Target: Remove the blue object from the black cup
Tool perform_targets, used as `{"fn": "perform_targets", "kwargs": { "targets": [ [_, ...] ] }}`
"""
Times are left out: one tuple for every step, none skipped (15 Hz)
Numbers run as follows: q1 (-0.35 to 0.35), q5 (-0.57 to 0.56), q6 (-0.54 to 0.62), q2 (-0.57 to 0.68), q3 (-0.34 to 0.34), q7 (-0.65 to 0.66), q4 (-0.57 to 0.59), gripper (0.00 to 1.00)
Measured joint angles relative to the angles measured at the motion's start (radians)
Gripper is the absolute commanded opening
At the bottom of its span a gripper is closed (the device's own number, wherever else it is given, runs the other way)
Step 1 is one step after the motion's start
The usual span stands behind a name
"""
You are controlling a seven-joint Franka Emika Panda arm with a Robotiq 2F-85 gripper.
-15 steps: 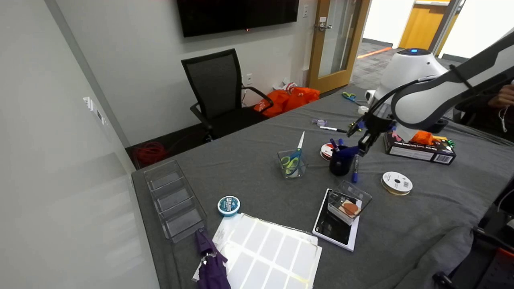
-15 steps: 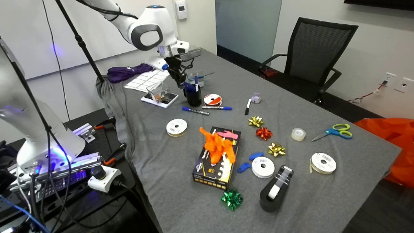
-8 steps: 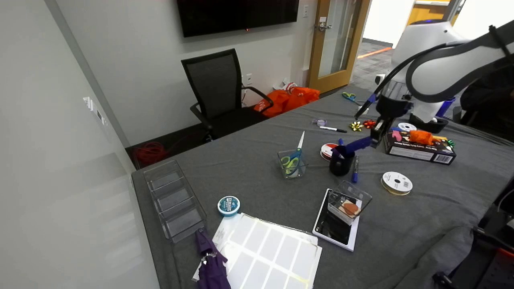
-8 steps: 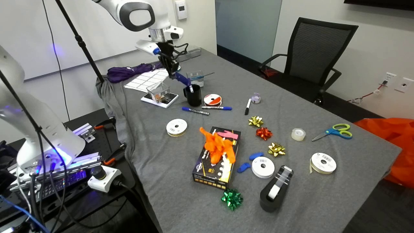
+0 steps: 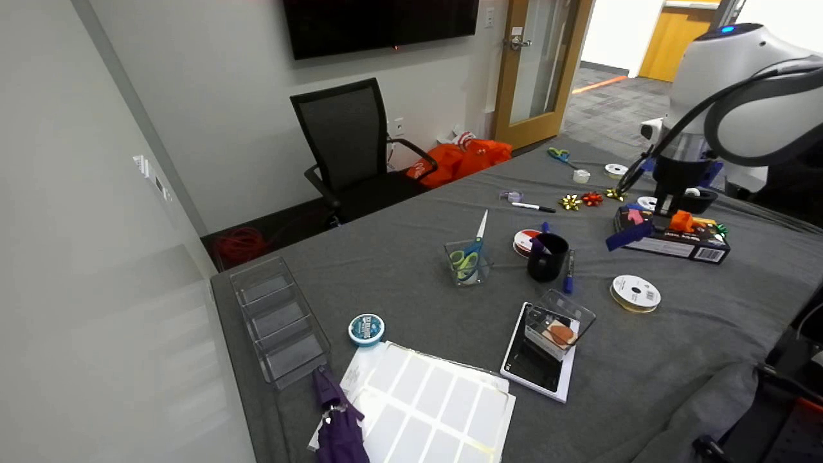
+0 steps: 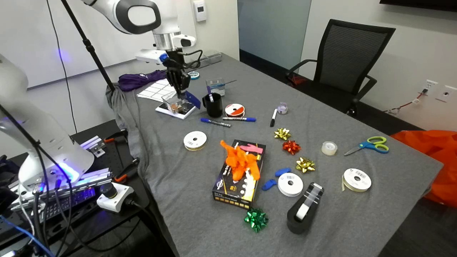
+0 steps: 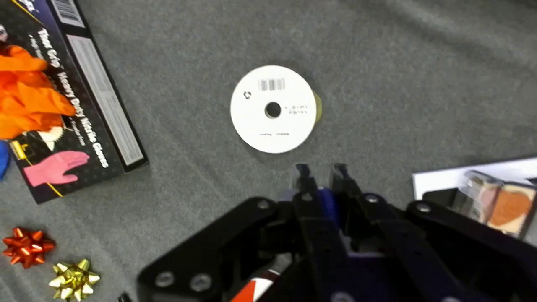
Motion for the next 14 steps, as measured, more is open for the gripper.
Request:
{"fn": "perform_targets", "kwargs": {
  "targets": [
    [-0.011, -0.051, 0.02, 0.003, -0.009, 0.002, -0.02, 0.04],
    [-0.023, -0.101, 0.045, 0.007, -0.019, 0.003, -0.04, 0.04],
    [-0.035, -0.155, 0.079, 0.012, -0.031, 0.005, -0.061, 0.04],
    [-0.048, -0.21, 0.117, 0.017, -0.042, 0.009, -0.081, 0.04],
    [-0.063, -0.271, 0.159, 0.023, -0.055, 0.016, -0.1, 0.04],
    [-0.079, -0.337, 0.203, 0.032, -0.068, 0.029, -0.116, 0.04],
    [-0.094, -0.406, 0.246, 0.043, -0.082, 0.049, -0.127, 0.04],
    [-0.11, -0.479, 0.289, 0.055, -0.096, 0.074, -0.134, 0.04],
    [-0.124, -0.55, 0.327, 0.067, -0.11, 0.103, -0.137, 0.39],
    [-0.137, -0.625, 0.363, 0.081, -0.125, 0.139, -0.137, 0.41],
    [-0.147, -0.696, 0.394, 0.094, -0.138, 0.18, -0.136, 0.46],
    [-0.156, -0.769, 0.42, 0.107, -0.15, 0.229, -0.134, 0.54],
    [-0.159, -0.84, 0.438, 0.119, -0.161, 0.283, -0.129, 0.61],
    [-0.161, -0.902, 0.451, 0.131, -0.17, 0.336, -0.123, 0.69]
  ]
}}
